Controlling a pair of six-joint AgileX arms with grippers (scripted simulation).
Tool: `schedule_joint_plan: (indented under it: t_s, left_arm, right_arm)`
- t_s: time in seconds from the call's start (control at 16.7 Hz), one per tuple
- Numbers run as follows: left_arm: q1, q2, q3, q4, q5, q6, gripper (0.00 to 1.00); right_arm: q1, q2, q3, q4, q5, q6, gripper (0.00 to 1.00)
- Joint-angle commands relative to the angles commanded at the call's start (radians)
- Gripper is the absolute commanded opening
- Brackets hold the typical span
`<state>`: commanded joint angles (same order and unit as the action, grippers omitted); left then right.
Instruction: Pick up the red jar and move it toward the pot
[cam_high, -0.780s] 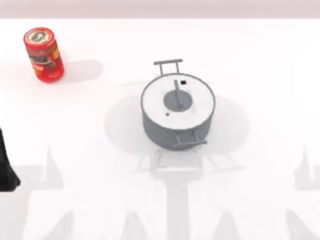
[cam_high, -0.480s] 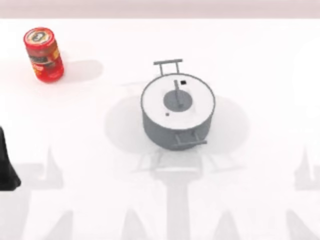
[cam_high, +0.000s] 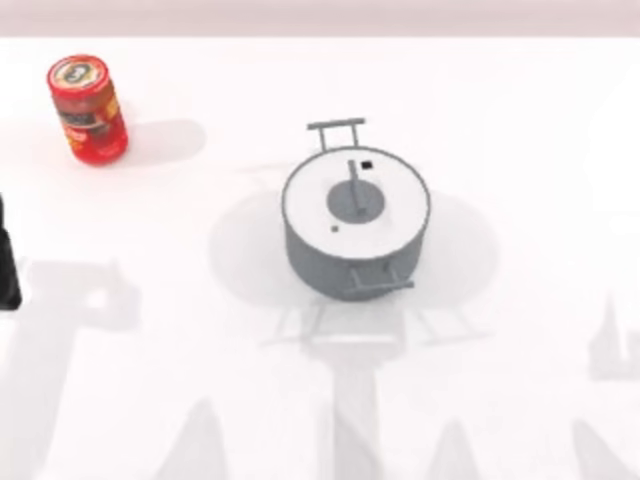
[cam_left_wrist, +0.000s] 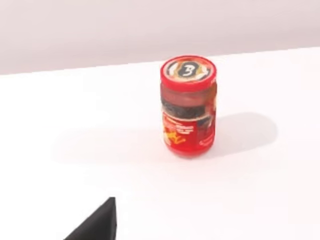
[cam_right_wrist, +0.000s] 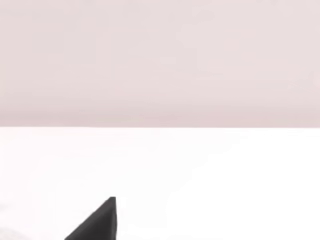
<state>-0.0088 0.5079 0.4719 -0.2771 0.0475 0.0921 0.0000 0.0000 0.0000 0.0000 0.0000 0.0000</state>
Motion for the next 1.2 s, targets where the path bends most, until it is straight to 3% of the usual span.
schedule_joint_plan:
  t_s: [0.6,1.2]
  left_arm:
    - [0.000,0.930,0.950,-0.490,0.057,0.164,1.00]
    - [0.012,1.794,1.825,-0.915,0.079,0.302,1.00]
  right_arm:
    - [0.000,0.000,0.000,0.000,0.000,0.000,1.00]
    - [0.000,0.000,0.000,0.000,0.000,0.000,1.00]
